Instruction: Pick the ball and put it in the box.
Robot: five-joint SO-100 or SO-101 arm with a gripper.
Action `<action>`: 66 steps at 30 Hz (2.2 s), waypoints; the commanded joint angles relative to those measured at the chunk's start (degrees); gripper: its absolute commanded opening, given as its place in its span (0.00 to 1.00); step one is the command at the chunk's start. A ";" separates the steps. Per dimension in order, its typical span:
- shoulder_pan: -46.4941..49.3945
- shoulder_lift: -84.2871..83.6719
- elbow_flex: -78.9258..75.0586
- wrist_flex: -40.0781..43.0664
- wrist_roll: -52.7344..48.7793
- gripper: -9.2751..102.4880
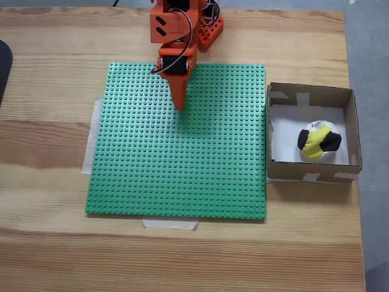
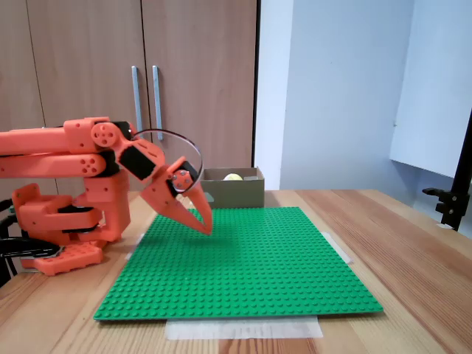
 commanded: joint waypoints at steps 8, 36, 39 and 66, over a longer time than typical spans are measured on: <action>0.26 0.53 3.34 -2.20 -1.49 0.08; 0.88 0.53 6.94 -2.46 -5.62 0.08; 0.88 0.53 6.94 -2.46 -5.71 0.08; 0.88 0.53 6.94 -2.46 -5.80 0.08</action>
